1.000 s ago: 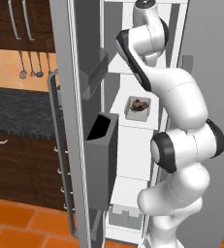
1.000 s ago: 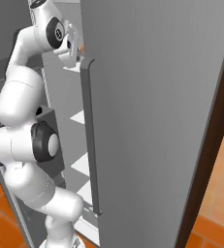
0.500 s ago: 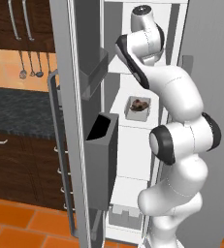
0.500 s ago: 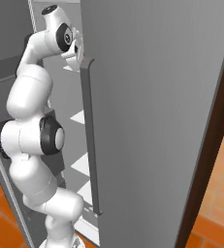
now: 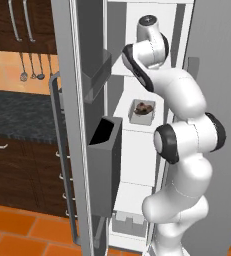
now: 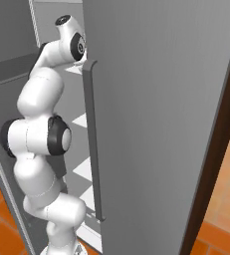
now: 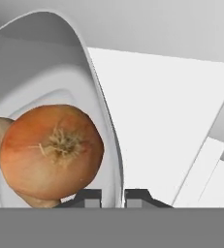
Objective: Take the meat container that has the steak and place it on the second highest rack of the freezer. Then take the vegetable container that has the onion and sweet potato and place it on the highest rack of the freezer.
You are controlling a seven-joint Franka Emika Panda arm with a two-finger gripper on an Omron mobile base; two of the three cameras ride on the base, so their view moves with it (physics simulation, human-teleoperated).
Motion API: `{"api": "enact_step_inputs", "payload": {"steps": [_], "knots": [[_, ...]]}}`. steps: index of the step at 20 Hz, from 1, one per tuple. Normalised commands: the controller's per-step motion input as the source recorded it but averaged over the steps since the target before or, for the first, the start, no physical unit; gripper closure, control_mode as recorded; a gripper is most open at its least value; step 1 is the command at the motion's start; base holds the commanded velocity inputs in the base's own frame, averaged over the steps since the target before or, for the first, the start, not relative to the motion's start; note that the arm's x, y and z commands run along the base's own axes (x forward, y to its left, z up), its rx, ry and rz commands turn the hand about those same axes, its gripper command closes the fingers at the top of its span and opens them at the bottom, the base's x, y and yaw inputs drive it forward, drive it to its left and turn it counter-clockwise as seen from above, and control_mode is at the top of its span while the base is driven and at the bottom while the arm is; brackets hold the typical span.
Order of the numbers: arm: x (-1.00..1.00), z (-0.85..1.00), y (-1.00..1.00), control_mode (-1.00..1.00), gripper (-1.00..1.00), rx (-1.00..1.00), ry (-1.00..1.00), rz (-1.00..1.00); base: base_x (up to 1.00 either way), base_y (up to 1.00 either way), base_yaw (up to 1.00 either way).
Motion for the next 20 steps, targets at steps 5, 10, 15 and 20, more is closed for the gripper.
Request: {"api": "enact_step_inputs", "payload": {"steps": [5,10,15,20], "knots": [[0.41,-0.25,0.0,-1.0,1.0,0.0,0.0,0.0,0.0,0.0,0.0],[0.23,-0.01,0.01,-1.0,1.0,0.0,0.0,0.0,0.0,0.0,0.0],[0.0,0.0,0.0,-1.0,-1.0,0.0,0.0,0.0,0.0,0.0,0.0],[0.0,0.0,0.0,-1.0,-1.0,0.0,0.0,0.0,0.0,0.0,0.0]]}}
